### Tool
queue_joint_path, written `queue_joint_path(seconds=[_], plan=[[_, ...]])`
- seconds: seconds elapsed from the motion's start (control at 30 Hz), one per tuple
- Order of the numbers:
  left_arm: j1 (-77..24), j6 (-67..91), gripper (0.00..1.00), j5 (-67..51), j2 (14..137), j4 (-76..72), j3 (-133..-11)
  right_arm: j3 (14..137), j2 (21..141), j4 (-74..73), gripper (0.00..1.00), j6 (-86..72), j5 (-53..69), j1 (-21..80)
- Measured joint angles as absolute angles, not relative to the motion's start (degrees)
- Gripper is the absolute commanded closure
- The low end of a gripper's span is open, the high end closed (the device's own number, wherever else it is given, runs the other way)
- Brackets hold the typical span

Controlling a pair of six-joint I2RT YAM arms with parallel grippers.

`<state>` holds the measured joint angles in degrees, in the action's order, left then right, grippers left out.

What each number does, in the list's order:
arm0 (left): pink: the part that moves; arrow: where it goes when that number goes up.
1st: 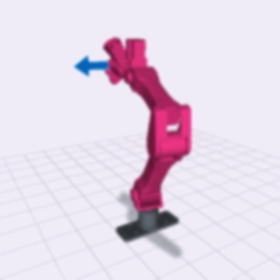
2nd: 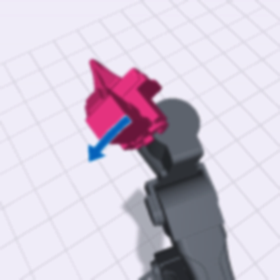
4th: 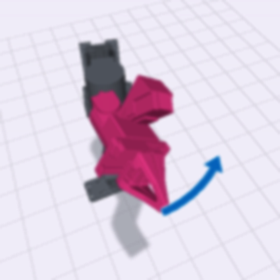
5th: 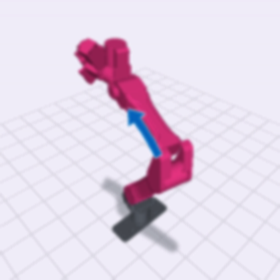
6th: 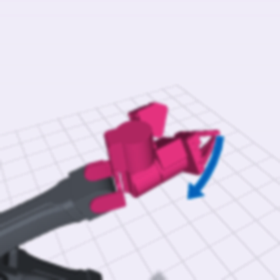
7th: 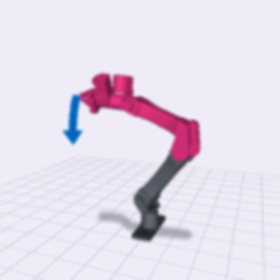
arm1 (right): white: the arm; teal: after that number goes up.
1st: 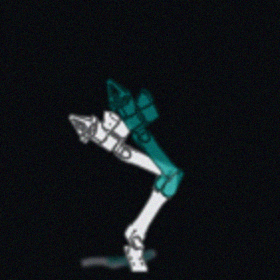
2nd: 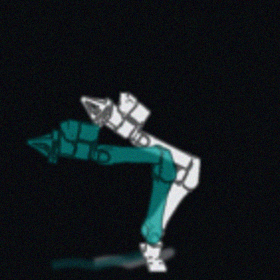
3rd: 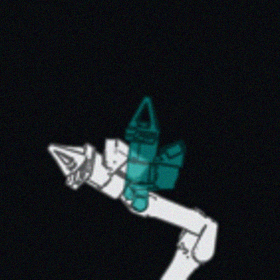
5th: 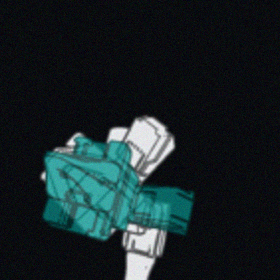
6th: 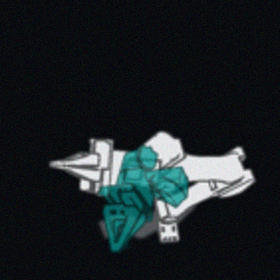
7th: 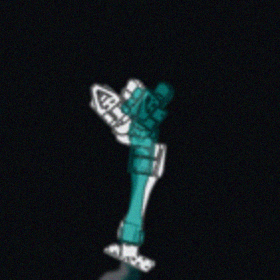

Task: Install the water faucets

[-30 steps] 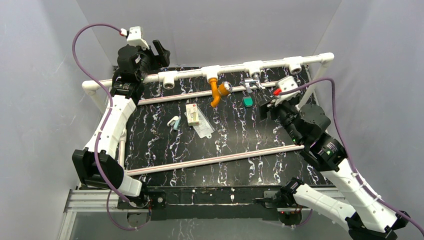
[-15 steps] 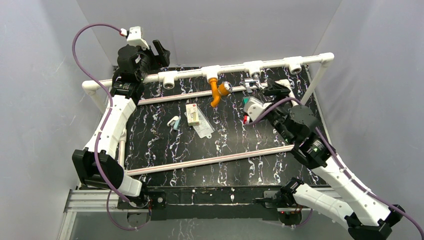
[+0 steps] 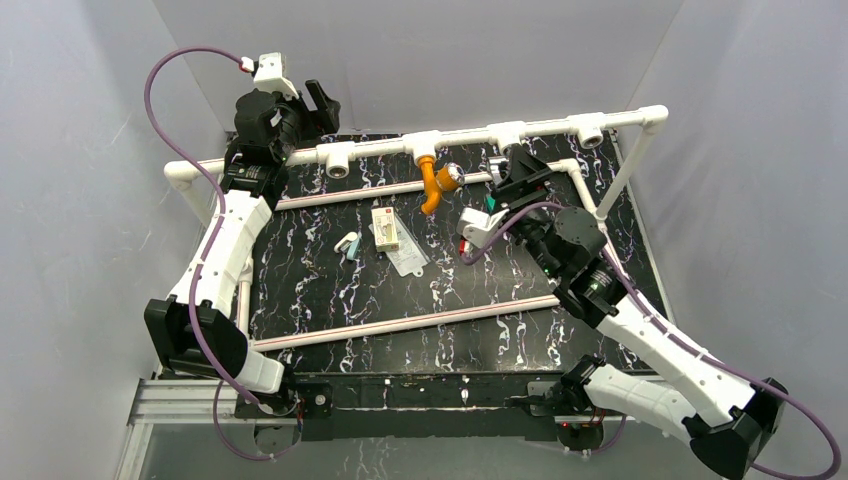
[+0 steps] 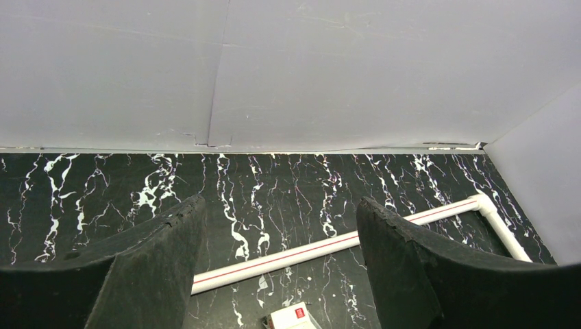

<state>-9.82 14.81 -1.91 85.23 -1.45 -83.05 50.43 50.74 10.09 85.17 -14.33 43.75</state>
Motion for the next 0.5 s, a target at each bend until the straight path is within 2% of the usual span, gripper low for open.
queue_joint_path(seconds=[0.5], plan=[[-9.8, 14.8, 0.22, -1.9, 85.2, -1.5, -83.0, 49.7, 54.2, 16.3, 0.40, 87.9, -17.8, 44.8]])
